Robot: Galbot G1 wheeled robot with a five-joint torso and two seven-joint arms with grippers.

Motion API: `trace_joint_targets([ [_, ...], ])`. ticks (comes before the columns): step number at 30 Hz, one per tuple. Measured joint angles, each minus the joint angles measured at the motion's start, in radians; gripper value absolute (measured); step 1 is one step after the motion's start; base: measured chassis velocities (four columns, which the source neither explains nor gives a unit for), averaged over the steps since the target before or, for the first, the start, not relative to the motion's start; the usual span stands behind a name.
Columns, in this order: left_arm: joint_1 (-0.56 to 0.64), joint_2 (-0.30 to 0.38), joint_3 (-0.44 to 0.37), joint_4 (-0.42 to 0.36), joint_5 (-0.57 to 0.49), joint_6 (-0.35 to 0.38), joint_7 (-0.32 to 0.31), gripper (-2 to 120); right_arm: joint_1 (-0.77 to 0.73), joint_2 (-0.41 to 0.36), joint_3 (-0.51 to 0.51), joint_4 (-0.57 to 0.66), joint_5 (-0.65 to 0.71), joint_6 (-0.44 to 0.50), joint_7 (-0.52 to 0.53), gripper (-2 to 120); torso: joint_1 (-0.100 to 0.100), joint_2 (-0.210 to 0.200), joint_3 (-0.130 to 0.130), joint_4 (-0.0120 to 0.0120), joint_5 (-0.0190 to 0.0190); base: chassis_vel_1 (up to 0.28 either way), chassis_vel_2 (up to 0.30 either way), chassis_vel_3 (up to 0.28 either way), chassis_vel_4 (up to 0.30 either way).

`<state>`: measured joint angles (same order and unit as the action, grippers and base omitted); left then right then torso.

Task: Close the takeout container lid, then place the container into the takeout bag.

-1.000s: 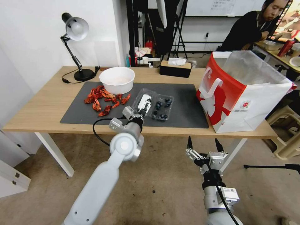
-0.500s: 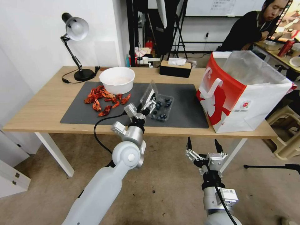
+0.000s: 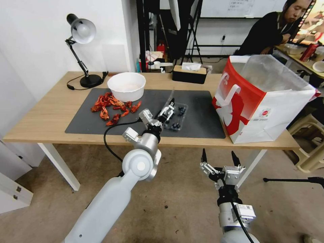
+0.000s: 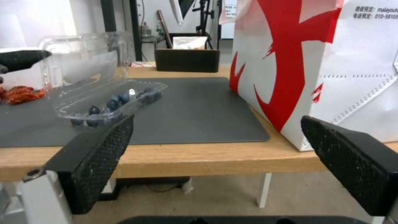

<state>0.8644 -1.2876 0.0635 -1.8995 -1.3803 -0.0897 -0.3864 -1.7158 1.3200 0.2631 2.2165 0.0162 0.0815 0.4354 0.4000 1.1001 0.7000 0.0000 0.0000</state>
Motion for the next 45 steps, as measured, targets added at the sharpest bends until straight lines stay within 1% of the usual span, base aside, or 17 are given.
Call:
trace_joint_targets([
  [2,-0.01,-0.005,-0.003,-0.012,-0.065,0.018,-0.027,100,-0.001,0.001,0.001,0.0,-0.001,0.0,0.0,100,0.0,0.0,0.0,0.0,0.0,0.0,0.0,0.0,0.0],
  [3,-0.023,-0.012,-0.01,-0.025,-0.138,0.036,-0.066,100,-0.003,0.002,0.001,0.0,-0.002,0.0,0.0,100,0.0,0.0,0.0,0.0,0.0001,0.0,0.0,0.0,0.0],
  [4,-0.023,-0.012,-0.01,-0.025,-0.138,0.036,-0.066,100,-0.003,0.002,0.001,0.0,-0.002,0.0,0.0,100,0.0,0.0,0.0,0.0,0.0001,0.0,0.0,0.0,0.0],
  [7,-0.049,-0.029,-0.019,-0.032,-0.249,0.064,-0.135,98,-0.005,0.004,0.002,0.0,-0.005,0.001,0.0,100,0.0,0.0,0.0,0.0,0.0,0.0,0.0,0.0,0.0],
  [10,-0.06,-0.037,-0.019,-0.017,-0.27,0.072,-0.153,96,-0.006,0.005,0.002,0.0,-0.005,0.001,0.0,100,0.0,0.0,0.0,0.0,0.0001,0.0,0.0,0.0,0.0],
  [14,-0.071,-0.048,-0.019,0.022,-0.28,0.074,-0.17,93,-0.007,0.006,0.003,0.0,-0.006,0.002,0.0,100,0.0,0.0,0.0,0.0,0.0,0.0,0.0,0.0,0.0],
  [16,-0.077,-0.056,-0.019,0.054,-0.282,0.074,-0.176,82,-0.008,0.004,0.004,0.0,-0.006,0.002,0.0,100,0.0,0.0,0.0,0.0,0.0,0.0,0.0,0.0,0.0],
  [20,-0.081,-0.061,-0.02,0.077,-0.281,0.074,-0.177,74,-0.006,0.003,0.004,0.0,-0.005,0.002,0.0,100,0.0,0.0,0.0,0.0,0.0,0.0,0.0,0.0,0.0],
  [24,-0.089,-0.064,-0.02,0.108,-0.268,0.073,-0.179,54,0.007,-0.001,0.002,0.0,0.012,-0.006,0.0,100,0.0,0.0,0.0,0.0,0.0,0.0,0.0,0.0,0.0],
  [28,-0.089,-0.065,-0.019,0.11,-0.266,0.073,-0.187,46,0.015,-0.004,0.001,0.0,0.027,-0.014,0.0,100,0.0,0.0,0.0,0.0001,0.0,0.0,0.0,0.0,0.0],
  [29,-0.089,-0.065,-0.016,0.11,-0.264,0.073,-0.193,39,0.022,-0.008,0.0,0.001,0.043,-0.023,0.001,100,0.0,0.0,0.0,0.0,0.0,0.0,0.0,0.0,0.0],
  [32,-0.088,-0.065,-0.005,0.114,-0.252,0.074,-0.207,27,0.047,-0.018,0.0,0.004,0.078,-0.042,0.003,100,0.0,0.0,0.0,0.0,0.0,0.0,0.0,0.0,0.0],
  [33,-0.088,-0.065,-0.005,0.114,-0.252,0.074,-0.207,27,0.047,-0.018,0.0,0.004,0.078,-0.042,0.003,100,0.0,0.0,0.0,0.0,0.0,0.0,0.0,0.0,0.0],
  [36,-0.088,-0.063,0.005,0.124,-0.233,0.08,-0.227,11,0.079,-0.028,0.005,0.015,0.125,-0.073,0.008,100,0.0,0.0,0.0,0.0,0.0,0.0,0.0,0.0,0.0],
  [38,-0.087,-0.063,0.007,0.126,-0.228,0.081,-0.232,8,0.086,-0.03,0.007,0.018,0.137,-0.081,0.009,100,0.0,0.0,0.0,0.0,0.0,0.0,0.0,0.0,0.0],
  [39,-0.085,-0.061,0.012,0.127,-0.221,0.083,-0.238,1,0.098,-0.034,0.01,0.023,0.157,-0.093,0.011,100,0.0,0.0,0.0,0.0,0.0,0.0,0.0,0.0,0.0],
  [45,-0.081,-0.06,0.024,0.134,-0.194,0.086,-0.25,0,0.13,-0.044,0.014,0.027,0.209,-0.124,0.019,100,0.0,0.0,0.0,0.0,0.0,0.0,0.0,0.0,0.0],
])
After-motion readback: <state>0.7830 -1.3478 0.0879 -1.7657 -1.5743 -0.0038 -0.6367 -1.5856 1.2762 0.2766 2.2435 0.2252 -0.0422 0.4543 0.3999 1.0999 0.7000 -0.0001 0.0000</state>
